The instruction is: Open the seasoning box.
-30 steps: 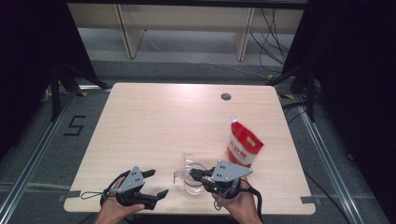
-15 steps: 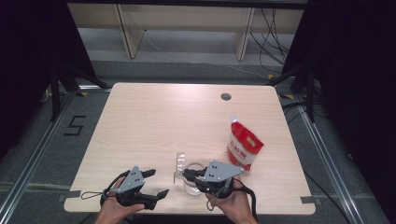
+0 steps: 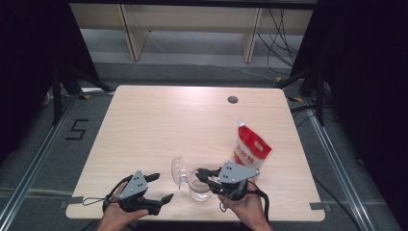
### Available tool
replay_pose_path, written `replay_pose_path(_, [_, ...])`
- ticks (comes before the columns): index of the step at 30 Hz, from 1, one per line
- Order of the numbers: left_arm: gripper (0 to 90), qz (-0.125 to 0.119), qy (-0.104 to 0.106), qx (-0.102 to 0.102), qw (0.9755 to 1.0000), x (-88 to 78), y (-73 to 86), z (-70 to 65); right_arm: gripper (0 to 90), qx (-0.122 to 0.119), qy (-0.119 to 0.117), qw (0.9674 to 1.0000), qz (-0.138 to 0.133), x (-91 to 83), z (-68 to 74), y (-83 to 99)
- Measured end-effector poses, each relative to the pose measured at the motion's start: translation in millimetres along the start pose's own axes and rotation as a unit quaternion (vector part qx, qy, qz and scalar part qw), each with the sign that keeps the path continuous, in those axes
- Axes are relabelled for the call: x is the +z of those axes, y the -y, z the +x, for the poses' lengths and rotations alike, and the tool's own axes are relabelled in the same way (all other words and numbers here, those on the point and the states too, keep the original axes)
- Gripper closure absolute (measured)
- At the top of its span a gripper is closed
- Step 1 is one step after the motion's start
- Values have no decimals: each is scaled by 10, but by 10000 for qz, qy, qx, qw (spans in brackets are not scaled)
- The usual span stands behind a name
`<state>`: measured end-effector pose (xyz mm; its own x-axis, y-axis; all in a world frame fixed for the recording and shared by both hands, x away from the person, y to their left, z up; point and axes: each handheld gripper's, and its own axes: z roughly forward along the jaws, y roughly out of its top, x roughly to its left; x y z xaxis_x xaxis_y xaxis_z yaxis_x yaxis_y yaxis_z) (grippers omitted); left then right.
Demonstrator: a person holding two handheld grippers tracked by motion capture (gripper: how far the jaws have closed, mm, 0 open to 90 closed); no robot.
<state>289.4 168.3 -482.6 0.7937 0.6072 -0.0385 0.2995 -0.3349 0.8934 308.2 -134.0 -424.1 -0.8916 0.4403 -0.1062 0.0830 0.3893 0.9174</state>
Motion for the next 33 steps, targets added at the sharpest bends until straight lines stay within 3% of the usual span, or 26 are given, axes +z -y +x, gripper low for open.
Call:
replay_pose_path(1, [174,-16,41,53,10000,5,-2,6,819,0,0,10000,0,0,0,0])
replay_pose_path(4, [176,-6,-13,-64,10000,6,-3,-15,813,66,119,9999,-5,-69,-73,71])
replay_pose_path(6, [176,-40,20,58,10000,9,-8,6,797,118,197,9997,-20,-145,-141,128])
replay_pose_path(8, [176,-41,-31,-131,9999,5,-2,-16,793,139,252,9996,-35,-165,-153,145])
replay_pose_path(10, [175,-98,8,-166,9998,4,-8,-6,776,116,359,9993,-75,-214,-194,194])
replay_pose_path(13, [174,-104,-4,-51,9999,-7,-22,14,765,195,311,9993,-43,-249,-210,233])
replay_pose_path(14, [174,-126,-36,-211,9997,-9,-20,-5,751,96,363,9993,-87,-270,-245,272])
replay_pose_path(17, [172,-110,-60,-173,9998,-12,-11,0,735,291,375,9989,-46,-294,-251,344])
replay_pose_path(19, [173,-122,-42,-210,9997,-1,-7,0,726,296,398,9988,-35,-298,-255,372])
replay_pose_path(20, [172,-121,-42,-191,9997,5,-8,1,711,340,332,9989,24,-302,-255,403])
replay_pose_path(22, [173,-137,-30,-273,9995,11,-7,-12,689,477,418,9979,88,-321,-234,451])
replay_pose_path(24, [172,-101,-5,-78,9999,-1,-7,8,630,477,499,9976,96,-355,-252,505])
replay_pose_path(25, [173,-101,-5,-78,9999,-1,-7,8,630,477,499,9976,96,-355,-252,505])
replay_pose_path(26, [173,-98,-8,-99,9999,-2,-4,6,609,537,507,9972,89,-370,-250,522])
replay_pose_path(27, [173,-108,-27,-263,9996,1,3,-11,588,560,540,9969,78,-392,-261,540])
replay_pose_path(33, [156,-96,-26,-217,9997,3,-1,-12,484,739,715,9946,146,-529,-261,670])
